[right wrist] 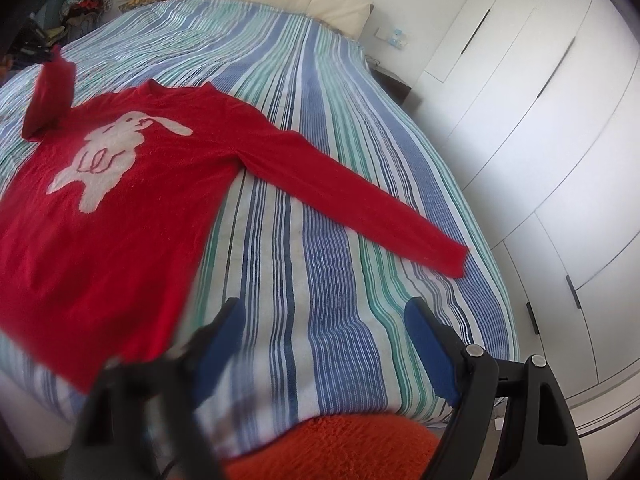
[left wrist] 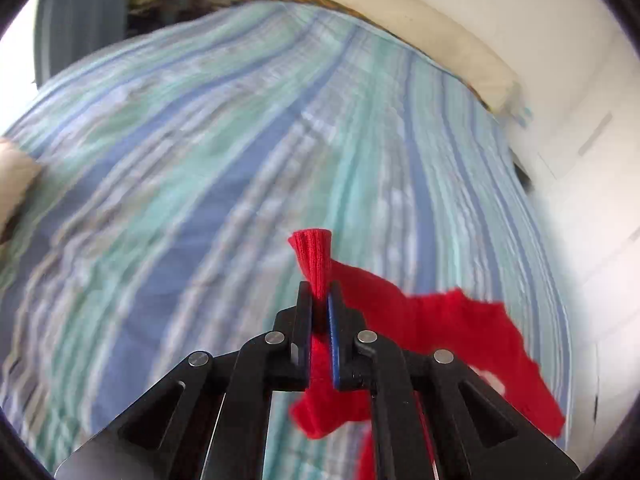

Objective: Fold small clothes
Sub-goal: 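Lay the held sleeve across the sweater body with the left gripper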

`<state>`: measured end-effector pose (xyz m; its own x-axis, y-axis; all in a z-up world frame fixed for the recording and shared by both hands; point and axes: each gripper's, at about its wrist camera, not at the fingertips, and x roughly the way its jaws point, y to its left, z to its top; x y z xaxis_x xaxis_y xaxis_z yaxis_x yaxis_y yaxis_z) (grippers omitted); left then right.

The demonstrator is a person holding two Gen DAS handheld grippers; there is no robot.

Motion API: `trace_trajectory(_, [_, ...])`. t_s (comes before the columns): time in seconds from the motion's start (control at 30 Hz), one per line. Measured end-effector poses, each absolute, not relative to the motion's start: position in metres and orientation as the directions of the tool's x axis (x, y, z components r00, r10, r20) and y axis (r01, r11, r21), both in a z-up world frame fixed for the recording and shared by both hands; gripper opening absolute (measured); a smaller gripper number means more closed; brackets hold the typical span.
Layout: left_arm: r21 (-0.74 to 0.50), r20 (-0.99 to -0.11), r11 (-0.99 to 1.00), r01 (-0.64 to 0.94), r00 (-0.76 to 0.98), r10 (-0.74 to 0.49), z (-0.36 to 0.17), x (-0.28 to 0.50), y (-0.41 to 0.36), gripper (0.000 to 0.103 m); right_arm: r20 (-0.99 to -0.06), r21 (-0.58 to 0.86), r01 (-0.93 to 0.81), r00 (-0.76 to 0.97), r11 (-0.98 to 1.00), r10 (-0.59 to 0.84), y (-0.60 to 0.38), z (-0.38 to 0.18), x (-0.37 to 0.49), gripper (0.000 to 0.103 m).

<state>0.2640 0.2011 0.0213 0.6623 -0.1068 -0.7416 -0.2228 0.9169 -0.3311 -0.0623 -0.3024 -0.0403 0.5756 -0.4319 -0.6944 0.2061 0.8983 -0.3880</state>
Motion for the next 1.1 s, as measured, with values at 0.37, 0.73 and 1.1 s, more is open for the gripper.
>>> trace_trajectory(0.37, [-0.283, -0.876, 0.744, -0.605, 0.48, 0.056, -0.093, 0.177, 0.348, 0.034, -0.71, -0.406, 0.173, 0.559, 0.897, -0.429, -0.295, -0.046, -0.057, 0.081])
trace_trajectory(0.73, [-0.447, -0.832, 0.708, -0.546, 0.546, -0.105, -0.121, 0.18, 0.371, 0.067, -0.704, -0.454, 0.137, 0.551, 0.881, -0.448, -0.284, -0.051, -0.056, 0.081])
trace_trajectory(1.1, [-0.235, -0.876, 0.949, -0.209, 0.469, -0.113, -0.104, 0.212, 0.315, 0.002, -0.711, -0.464, 0.136, 0.532, 0.875, -0.46, -0.285, -0.054, -0.055, 0.081])
